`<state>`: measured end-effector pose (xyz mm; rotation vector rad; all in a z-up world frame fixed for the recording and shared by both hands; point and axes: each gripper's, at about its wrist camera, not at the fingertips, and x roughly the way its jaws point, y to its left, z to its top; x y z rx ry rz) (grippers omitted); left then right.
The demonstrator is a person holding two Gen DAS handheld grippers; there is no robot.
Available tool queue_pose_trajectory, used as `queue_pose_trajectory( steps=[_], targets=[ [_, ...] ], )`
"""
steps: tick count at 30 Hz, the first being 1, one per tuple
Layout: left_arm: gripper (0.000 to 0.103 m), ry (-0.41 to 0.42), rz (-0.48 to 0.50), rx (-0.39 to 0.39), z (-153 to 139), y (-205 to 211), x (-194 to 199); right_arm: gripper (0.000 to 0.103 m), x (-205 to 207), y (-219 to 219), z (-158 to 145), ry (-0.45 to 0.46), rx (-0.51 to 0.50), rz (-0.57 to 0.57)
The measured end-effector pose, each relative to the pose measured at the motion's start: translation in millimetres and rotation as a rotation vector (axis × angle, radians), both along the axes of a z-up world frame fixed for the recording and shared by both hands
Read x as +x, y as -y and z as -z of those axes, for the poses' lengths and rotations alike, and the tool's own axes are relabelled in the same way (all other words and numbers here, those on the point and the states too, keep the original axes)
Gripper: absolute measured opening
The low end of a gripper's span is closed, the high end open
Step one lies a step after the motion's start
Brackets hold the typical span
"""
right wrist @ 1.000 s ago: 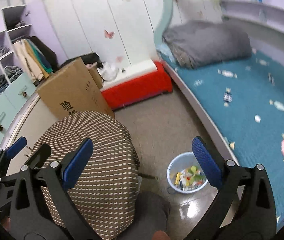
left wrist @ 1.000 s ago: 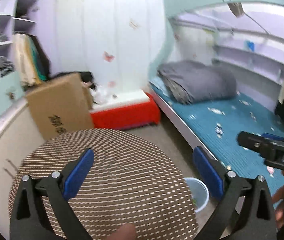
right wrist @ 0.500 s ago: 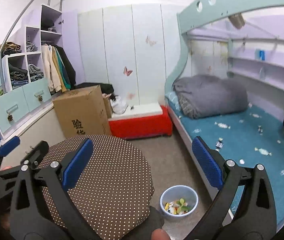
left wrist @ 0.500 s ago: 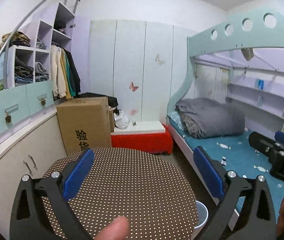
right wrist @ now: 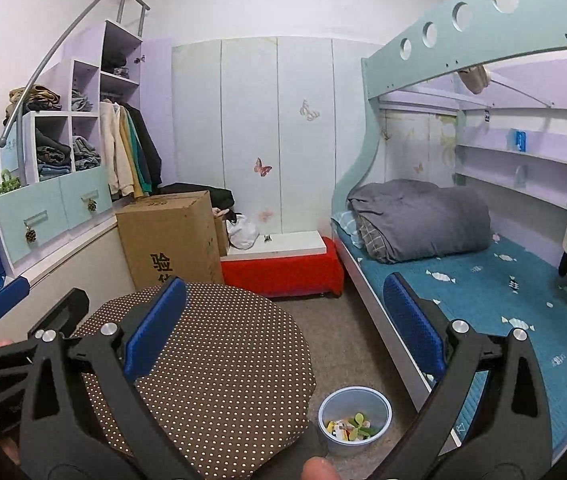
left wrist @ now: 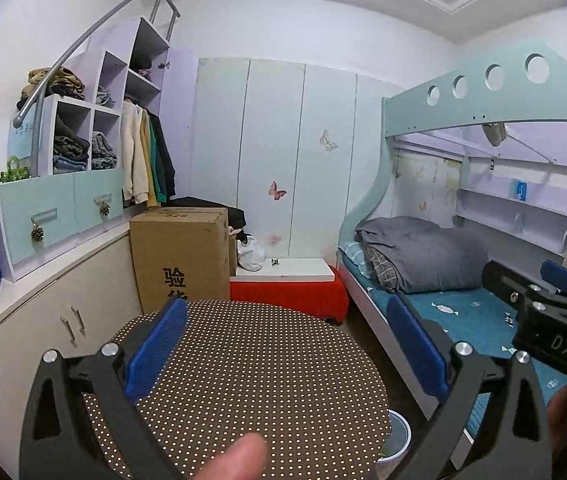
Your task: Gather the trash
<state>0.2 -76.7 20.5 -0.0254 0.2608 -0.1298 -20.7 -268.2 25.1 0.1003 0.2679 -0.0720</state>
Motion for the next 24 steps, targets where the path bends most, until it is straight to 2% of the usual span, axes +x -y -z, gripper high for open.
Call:
queue_pose_trajectory(
  steps=[24],
  targets=[
    [0.098,0.034,-0.019,-0.011,-0.3,-15.5,-11.4,0.097,-6.8,-13.3,3.9,0.003,0.0,-0.02]
  ],
)
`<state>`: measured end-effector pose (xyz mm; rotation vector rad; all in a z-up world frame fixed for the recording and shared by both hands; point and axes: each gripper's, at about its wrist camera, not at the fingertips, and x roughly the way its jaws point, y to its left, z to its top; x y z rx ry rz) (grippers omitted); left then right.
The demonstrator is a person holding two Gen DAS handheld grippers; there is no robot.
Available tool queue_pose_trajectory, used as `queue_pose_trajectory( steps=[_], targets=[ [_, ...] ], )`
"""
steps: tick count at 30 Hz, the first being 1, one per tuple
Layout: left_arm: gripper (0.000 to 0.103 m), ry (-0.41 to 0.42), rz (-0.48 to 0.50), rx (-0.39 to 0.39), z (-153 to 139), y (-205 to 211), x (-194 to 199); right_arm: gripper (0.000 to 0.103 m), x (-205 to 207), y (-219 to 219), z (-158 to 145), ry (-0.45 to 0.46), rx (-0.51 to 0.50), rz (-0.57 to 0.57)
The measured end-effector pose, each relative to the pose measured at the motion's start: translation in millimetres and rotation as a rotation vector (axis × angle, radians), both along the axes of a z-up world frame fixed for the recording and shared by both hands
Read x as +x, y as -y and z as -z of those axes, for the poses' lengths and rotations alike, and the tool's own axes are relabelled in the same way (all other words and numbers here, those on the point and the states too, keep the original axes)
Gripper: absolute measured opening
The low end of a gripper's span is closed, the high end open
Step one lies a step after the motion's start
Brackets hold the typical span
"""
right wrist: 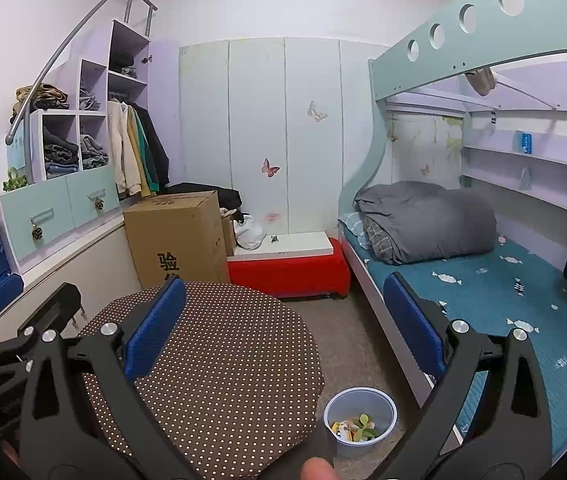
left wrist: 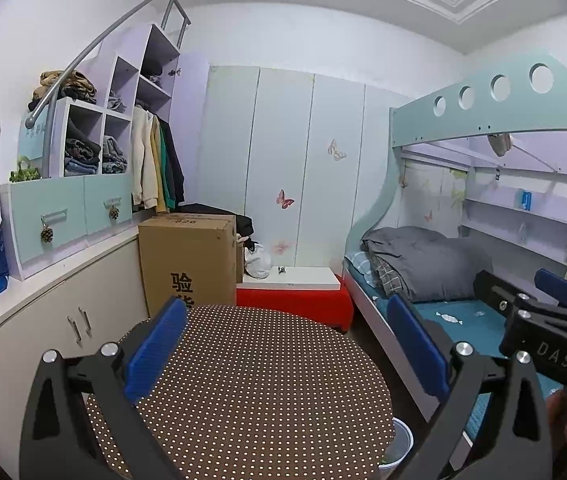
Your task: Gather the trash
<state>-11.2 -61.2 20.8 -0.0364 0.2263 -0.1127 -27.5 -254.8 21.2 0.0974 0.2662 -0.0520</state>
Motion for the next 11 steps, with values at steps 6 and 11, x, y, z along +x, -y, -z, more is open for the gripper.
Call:
queue_pose_trajectory(
  steps=[6,11],
  targets=[
    [0.098,-0.01,-0.02,-0.003,0.0,-0.9,1.6,0.097,0.9,-1.9,-0.7,0.001,0.001,-0.005],
    [0.098,-0.015,-0.027,-0.005,-0.1,-1.3,1.9,0.097,1.7,-2.3,-0.9,0.001,0.004,-0.01]
  ],
)
